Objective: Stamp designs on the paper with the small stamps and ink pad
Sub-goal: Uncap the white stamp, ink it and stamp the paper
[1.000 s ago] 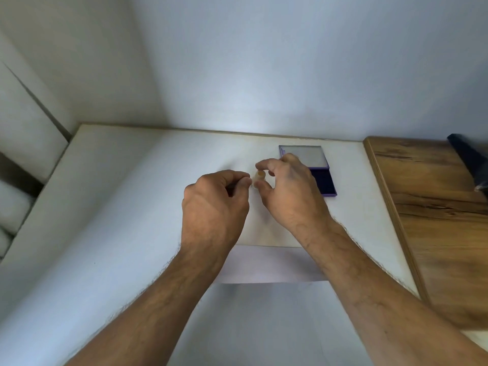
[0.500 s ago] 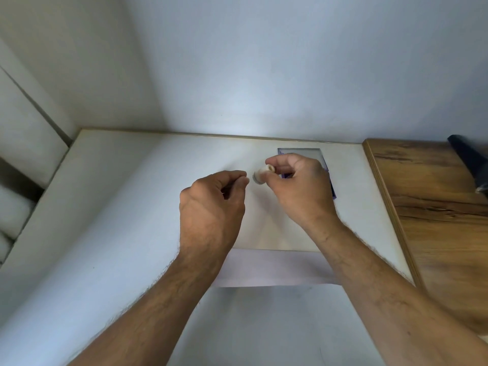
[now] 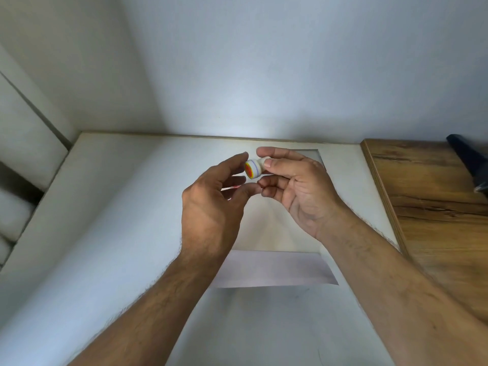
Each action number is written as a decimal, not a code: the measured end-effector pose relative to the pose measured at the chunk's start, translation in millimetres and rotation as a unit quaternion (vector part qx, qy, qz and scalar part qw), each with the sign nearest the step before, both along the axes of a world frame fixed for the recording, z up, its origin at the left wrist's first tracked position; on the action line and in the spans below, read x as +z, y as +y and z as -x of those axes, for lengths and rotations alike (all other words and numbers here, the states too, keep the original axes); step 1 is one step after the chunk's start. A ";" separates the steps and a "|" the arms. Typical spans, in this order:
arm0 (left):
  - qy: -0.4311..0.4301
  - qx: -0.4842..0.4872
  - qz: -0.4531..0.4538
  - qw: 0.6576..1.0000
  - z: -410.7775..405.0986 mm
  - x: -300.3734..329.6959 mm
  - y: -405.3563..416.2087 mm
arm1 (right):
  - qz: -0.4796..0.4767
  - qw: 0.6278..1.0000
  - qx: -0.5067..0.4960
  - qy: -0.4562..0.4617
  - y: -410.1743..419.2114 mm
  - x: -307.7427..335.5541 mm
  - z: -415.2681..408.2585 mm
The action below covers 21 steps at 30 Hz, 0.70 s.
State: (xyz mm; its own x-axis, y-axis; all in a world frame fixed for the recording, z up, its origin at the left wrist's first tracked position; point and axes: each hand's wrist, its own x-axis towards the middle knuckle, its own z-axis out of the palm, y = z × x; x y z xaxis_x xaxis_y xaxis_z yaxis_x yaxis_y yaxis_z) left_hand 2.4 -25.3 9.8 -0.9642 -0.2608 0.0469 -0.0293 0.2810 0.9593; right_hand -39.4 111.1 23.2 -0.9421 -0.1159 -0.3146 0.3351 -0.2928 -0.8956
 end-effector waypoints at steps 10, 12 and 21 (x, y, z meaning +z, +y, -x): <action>0.017 0.005 -0.041 0.999 0.3 -2.4 -0.9 | -0.006 0.999 0.038 0.006 4.6 -4.9 0.0; 0.014 -0.002 -0.059 0.998 0.8 -2.4 -2.1 | -0.002 0.999 0.034 0.011 5.0 -5.8 0.1; -0.004 -0.023 -0.106 0.994 4.3 3.5 -6.4 | -0.023 0.998 0.024 0.055 8.0 -8.7 0.8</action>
State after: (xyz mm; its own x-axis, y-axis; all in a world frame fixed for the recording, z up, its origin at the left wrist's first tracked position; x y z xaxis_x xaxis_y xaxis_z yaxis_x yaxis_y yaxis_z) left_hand -1.9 -31.7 13.4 -0.9755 -0.2196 -0.0111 -0.0280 0.0742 0.9969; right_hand -40.1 119.1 14.5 -0.9647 -0.1503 -0.2162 0.2474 -0.2362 -0.9397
